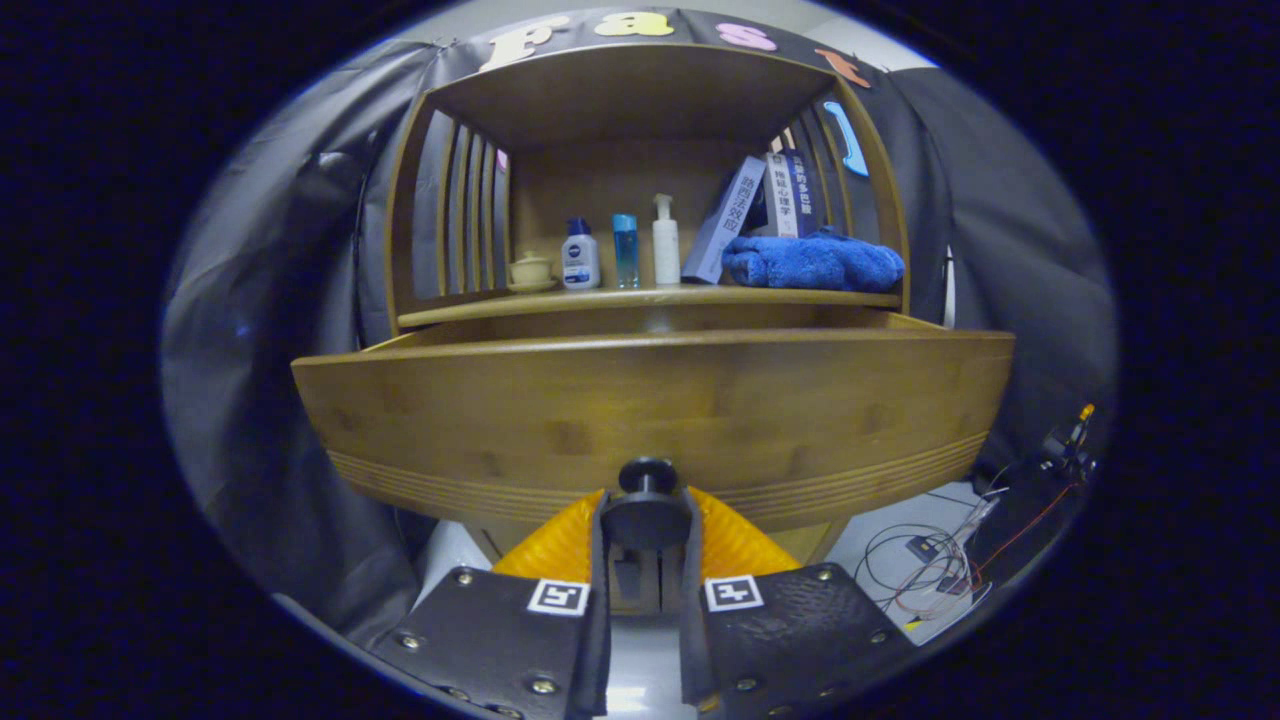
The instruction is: Pull open the drawer, take out the items inside it, and place them on the countertop above the cabinet.
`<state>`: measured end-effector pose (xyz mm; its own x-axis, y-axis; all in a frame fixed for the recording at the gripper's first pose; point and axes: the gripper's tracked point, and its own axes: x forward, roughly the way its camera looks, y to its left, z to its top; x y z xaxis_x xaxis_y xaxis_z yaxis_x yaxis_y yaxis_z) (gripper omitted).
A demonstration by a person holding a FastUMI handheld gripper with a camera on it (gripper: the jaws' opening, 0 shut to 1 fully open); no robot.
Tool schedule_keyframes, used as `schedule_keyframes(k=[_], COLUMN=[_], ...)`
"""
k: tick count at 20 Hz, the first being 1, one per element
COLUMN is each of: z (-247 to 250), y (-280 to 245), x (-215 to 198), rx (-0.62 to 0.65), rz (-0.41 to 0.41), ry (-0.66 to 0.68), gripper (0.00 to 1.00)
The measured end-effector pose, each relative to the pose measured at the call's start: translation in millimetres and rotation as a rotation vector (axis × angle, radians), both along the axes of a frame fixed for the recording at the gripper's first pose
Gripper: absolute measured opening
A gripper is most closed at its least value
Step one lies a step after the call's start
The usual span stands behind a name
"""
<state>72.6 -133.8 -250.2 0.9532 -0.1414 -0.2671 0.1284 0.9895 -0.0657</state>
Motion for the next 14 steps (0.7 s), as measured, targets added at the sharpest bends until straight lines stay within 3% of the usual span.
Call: schedule_keyframes(k=[7, 14], z=[-2.3, -2.0], y=[6.1, 5.3], x=[-38.4, -47.6], rx=[0.009, 0.022], rz=[0.021, 0.024], ry=[0.005, -0.011], gripper=[0.28, 0.28])
